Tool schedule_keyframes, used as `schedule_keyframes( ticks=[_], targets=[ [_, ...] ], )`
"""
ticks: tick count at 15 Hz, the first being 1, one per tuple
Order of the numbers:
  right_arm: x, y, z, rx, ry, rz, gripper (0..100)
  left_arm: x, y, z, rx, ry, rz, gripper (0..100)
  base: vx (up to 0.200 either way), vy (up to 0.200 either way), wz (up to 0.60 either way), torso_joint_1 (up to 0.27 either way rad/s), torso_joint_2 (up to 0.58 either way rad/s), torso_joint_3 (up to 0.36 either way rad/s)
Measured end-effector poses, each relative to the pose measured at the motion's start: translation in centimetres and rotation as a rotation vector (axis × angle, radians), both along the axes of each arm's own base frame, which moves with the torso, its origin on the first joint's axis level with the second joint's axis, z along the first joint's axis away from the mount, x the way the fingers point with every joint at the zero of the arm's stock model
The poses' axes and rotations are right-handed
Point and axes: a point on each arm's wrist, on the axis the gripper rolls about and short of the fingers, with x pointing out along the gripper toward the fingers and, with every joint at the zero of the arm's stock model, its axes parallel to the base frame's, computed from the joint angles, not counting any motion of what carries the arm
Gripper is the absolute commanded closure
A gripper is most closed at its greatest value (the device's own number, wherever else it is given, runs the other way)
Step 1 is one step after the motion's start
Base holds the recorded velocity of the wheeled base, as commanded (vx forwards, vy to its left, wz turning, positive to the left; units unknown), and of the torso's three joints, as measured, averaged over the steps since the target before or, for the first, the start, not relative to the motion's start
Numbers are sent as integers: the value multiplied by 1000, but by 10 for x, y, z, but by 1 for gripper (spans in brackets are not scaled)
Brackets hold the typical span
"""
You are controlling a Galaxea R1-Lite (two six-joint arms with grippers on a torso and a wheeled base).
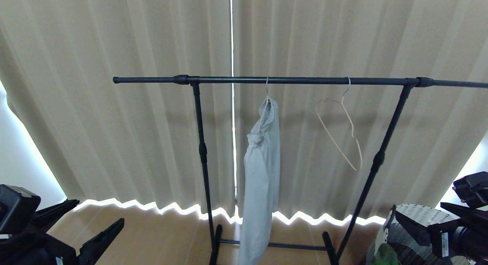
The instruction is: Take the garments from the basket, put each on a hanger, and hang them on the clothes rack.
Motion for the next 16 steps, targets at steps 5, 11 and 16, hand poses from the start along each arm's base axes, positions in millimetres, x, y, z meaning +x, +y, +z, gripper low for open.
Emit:
schedule_keyframes(
  ticks=[5,11,16],
  targets=[
    [0,0,0,-2,1,2,0,1,0,0,1,4,0,0,0,0,0,0,0,0],
    [-1,0,-1,-11,1,5,0,2,0,2,-2,-2,3,0,0,0,0,0,0,0],
    [-7,-1,-1,-44,-8,25,0,7,4,5,-4,-6,46,0,0,0,0,0,0,0]
  ],
)
